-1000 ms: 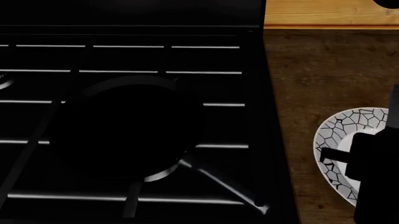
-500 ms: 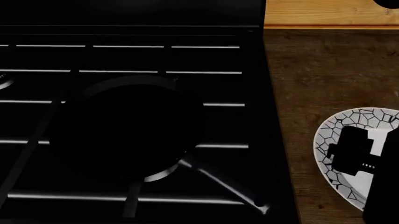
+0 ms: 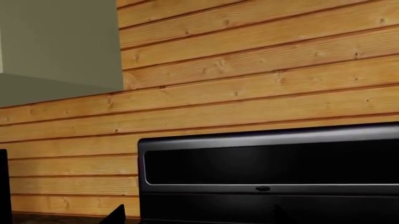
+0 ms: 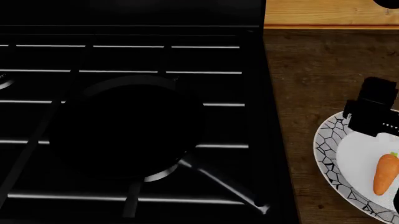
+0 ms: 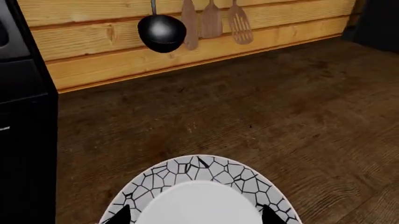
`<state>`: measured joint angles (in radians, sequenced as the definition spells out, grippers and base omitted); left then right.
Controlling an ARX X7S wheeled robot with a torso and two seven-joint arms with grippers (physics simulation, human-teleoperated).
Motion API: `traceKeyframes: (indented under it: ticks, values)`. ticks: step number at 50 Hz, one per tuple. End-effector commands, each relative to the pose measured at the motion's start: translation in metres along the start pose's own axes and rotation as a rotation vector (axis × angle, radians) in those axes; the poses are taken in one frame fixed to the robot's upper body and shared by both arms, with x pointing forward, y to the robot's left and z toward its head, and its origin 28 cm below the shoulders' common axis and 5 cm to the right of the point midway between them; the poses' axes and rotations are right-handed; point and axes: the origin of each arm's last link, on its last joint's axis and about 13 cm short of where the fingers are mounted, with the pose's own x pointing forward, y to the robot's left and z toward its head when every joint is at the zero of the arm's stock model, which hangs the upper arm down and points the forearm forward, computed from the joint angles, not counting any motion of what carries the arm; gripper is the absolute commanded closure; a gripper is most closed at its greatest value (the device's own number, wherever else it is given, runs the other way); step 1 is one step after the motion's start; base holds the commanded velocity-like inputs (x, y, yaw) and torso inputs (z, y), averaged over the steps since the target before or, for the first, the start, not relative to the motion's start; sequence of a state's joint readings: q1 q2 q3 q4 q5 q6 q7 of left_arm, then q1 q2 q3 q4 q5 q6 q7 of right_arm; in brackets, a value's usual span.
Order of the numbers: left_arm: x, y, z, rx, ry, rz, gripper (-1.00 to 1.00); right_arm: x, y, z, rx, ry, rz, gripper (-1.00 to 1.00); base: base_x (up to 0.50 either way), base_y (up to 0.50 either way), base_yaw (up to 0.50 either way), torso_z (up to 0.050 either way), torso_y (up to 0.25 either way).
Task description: Pick the carrot from the pan and place it on the plate.
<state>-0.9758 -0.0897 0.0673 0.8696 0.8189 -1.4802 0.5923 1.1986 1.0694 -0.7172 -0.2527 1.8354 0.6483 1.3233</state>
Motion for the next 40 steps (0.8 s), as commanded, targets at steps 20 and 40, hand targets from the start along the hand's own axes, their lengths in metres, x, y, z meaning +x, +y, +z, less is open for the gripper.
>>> traceKeyframes:
  ticks: [20, 40]
  values:
    - [-0.003, -0.001, 0.003, -0.007, -0.008, -0.009, -1.00, -0.090, -0.008, 0.028, 0.033, -0.303, 0.156, -1.00, 0.00, 0.00, 0.00, 0.000, 0.000]
    - [-0.002, -0.002, -0.002, -0.011, 0.000, -0.006, -1.00, -0.116, 0.001, 0.018, 0.009, -0.394, 0.281, -1.00, 0.00, 0.00, 0.00, 0.000, 0.000]
